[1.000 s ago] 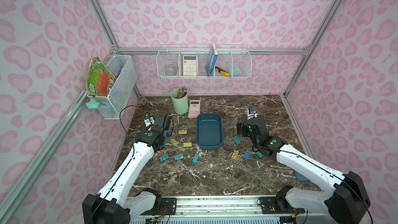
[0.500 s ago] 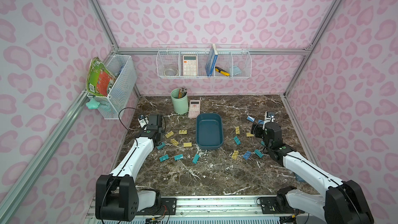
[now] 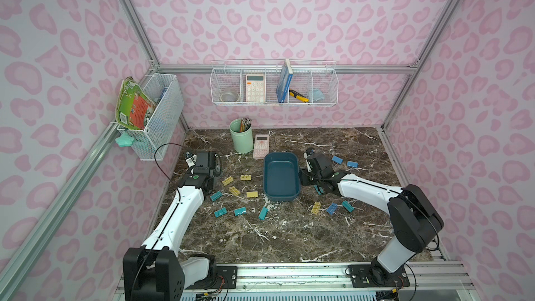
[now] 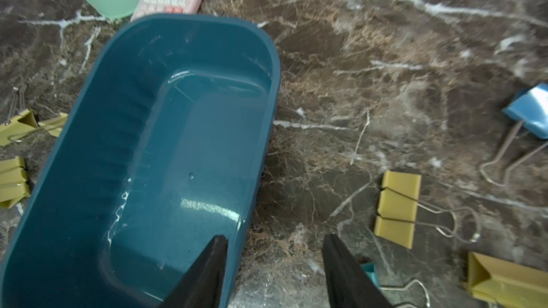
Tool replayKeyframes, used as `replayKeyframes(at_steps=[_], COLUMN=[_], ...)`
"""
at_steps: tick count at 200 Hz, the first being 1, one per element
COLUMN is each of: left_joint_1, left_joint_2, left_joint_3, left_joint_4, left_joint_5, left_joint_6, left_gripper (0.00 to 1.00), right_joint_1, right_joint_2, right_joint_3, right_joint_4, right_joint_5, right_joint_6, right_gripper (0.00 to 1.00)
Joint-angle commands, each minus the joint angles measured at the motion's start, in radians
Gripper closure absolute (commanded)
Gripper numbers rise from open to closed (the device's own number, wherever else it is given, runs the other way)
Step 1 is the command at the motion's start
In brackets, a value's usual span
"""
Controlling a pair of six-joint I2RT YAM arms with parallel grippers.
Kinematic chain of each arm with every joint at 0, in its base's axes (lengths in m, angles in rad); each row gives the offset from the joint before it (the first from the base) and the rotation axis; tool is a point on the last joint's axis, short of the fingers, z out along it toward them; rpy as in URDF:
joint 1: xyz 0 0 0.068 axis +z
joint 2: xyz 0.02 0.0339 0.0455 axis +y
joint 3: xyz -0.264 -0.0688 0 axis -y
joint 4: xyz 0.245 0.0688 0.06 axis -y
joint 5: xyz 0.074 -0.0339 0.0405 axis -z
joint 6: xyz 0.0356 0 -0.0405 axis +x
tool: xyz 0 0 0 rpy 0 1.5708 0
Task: Take out the binder clips from the storage box
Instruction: Adjust the storage box at the center of the board.
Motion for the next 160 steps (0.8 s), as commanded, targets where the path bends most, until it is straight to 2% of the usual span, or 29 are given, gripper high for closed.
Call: replayKeyframes(at_steps=[1,33,65,89,117,150,160], left_joint_1=[0.0,0.001,0.0,0.001,0.001,0.001,0.0], left_joint_2=[-0.024,-0.053,-0.069,-0.08,-0.094,-0.115,-0.124], left_joint_3=[-0.006,-0.022,-0.026,-0.023,-0.02,-0.027,-0.037], left_joint_4=[-0.027,-0.031,-0.031,-0.031,-0.023,-0.008,0.0], left_joint_5=[0.009,-0.002,-0.007,-0.008,-0.002,0.013,0.019], left_joint_6=[-0.017,-0.016,-0.016,-0.015,-0.014,-0.012,-0.012], left_gripper=[0.01,0.01,0.01,0.01,0.01,0.01,0.01], right_joint_1=[0.003,0.027,0.032,0.029,-0.018,-0.155,-0.199], right_joint_2=[0.052,0.121,0.188,0.204,0.196,0.182,0.179], right_joint_3=[0.046,0.116,0.182,0.231,0.341,0.447,0.448], right_joint_4=[-0.063,-0.092,-0.142,-0.203,-0.365,-0.611,-0.66], right_joint_5=[-0.044,-0.069,-0.095,-0.098,-0.133,-0.149,-0.195], right_joint_6=[0.052,0.048,0.057,0.058,0.029,-0.079,-0.119], right_gripper=[0.44,0.45,0.8,1.0,1.0,1.0,1.0])
